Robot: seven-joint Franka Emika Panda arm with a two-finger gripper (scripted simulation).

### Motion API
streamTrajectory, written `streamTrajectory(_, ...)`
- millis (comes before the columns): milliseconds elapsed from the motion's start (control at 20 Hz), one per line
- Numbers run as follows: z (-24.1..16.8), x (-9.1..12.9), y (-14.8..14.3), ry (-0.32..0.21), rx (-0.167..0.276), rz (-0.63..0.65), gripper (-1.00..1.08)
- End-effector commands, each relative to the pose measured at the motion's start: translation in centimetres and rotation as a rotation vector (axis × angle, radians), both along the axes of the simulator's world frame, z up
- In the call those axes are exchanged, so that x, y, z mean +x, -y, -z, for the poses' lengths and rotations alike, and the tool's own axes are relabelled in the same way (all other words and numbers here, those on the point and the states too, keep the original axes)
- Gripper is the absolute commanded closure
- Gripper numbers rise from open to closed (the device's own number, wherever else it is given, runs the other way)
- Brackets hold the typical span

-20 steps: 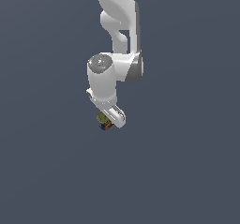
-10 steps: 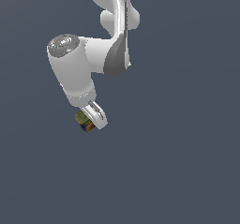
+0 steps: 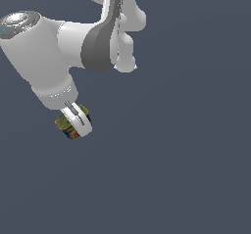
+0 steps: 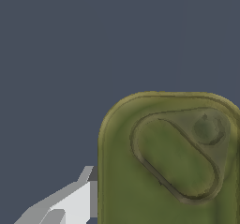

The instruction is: Pick up the object and move it to a goal position.

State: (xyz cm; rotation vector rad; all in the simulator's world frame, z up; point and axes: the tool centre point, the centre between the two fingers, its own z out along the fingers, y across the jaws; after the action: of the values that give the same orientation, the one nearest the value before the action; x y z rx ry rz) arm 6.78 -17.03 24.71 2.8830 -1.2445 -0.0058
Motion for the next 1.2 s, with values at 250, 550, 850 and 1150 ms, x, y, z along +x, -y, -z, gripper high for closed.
streamTrajectory(250,-3.2,1.9,2.7,0.004,-0.001,-0.001,1.08)
streamTrajectory(550,-4.9,3.1,4.3,0.004,-0.001,-0.001,1.08)
streamTrajectory(850,-6.0,3.9,5.4,0.004,0.0,-0.001,1.08)
streamTrajectory(1150,-6.6,4.4,6.0,0.004,0.0,-0.001,1.08)
